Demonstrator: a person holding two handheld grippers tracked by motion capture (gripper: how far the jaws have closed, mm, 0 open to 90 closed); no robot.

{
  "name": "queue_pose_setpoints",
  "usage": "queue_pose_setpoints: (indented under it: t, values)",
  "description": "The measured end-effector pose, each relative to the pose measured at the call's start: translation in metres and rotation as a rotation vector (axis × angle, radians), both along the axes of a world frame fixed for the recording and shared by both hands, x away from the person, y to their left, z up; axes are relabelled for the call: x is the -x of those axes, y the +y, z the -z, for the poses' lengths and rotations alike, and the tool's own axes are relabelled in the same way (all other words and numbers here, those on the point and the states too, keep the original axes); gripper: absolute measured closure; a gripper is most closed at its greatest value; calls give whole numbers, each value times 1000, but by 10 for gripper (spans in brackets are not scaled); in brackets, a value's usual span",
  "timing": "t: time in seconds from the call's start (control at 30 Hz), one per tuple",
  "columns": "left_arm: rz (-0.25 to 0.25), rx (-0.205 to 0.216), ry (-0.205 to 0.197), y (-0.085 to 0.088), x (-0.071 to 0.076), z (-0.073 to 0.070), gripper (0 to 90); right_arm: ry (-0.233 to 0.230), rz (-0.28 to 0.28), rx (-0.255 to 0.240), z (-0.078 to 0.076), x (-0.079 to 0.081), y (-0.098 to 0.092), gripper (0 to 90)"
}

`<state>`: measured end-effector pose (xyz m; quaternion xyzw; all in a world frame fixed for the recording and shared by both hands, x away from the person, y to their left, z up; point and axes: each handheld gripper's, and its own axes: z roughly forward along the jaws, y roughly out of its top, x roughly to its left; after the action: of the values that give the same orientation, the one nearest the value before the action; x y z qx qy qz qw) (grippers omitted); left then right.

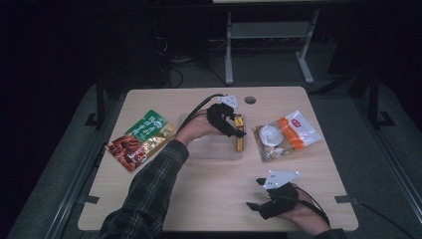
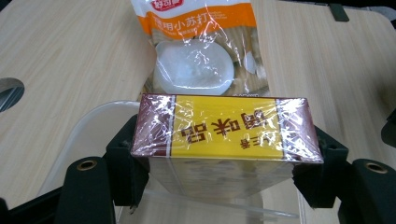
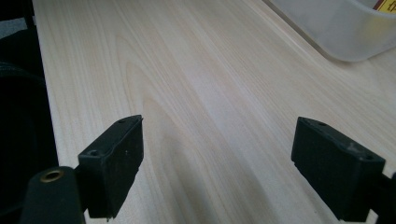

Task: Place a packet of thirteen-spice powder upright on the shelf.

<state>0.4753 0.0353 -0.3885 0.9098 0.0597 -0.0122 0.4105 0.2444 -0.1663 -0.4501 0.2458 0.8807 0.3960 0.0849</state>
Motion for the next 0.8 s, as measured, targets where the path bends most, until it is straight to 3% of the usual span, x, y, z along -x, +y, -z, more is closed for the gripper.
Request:
queue_pose_setpoints:
  t: [0.2,0.3,0.53,0.8]
  values:
    - [3,-17,6,-3,1,5,302,-1,-1,-1,0,0,-1,164]
    - [-5,7,26,-2,1,6,279,1,-1,-1,0,0,0,164]
    - [-26,26,16,2,6,-4,192,2,-1,-1,0,0,0,164]
    - [-43,12,-5,18,13,-16,132,1,-5,3,1,0,1,164]
